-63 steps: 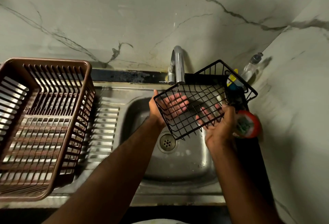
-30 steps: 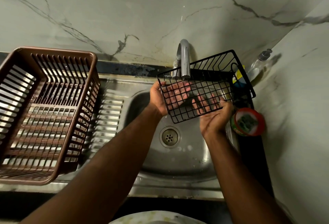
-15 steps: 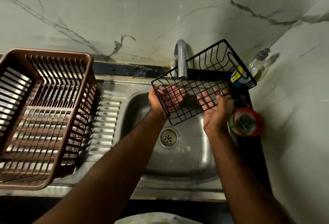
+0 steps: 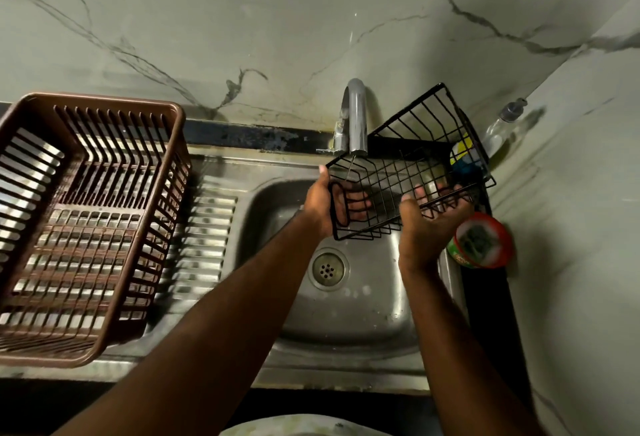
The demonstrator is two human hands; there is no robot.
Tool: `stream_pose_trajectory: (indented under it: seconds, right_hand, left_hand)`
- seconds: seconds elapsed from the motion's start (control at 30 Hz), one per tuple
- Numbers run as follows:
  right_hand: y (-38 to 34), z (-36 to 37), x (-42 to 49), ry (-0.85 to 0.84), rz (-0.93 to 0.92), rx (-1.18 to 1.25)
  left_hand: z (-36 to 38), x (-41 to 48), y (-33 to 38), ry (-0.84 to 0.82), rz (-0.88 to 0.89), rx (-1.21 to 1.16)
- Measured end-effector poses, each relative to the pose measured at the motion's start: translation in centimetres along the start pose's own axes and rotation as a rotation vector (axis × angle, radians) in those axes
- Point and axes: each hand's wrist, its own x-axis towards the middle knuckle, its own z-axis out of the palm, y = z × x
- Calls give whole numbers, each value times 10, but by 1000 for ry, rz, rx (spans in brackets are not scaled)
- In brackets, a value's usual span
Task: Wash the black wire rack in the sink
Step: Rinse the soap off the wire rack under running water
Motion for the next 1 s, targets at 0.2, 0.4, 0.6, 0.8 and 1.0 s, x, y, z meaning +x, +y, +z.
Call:
stream_pose_trajectory:
  seconds: [0.2, 0.4, 0.6, 0.8, 1.0]
  right_hand:
    - [13, -13, -19, -10, -74, -178]
    - [2, -24, -22, -27, -128, -234]
    - [-10, -23, -28, -34, -137, -223]
    - [-21, -25, -24, -45, -44, -113]
    - [-27, -25, -13, -72, 92, -142]
  left_hand:
    - [7, 7, -11, 164, 148, 270]
    - [11, 2, 3, 217, 312, 505]
    - [9, -1, 6, 108, 341, 576]
    - [-5, -7, 13, -24, 241, 436]
    - [-19, -8, 24, -27, 200, 508]
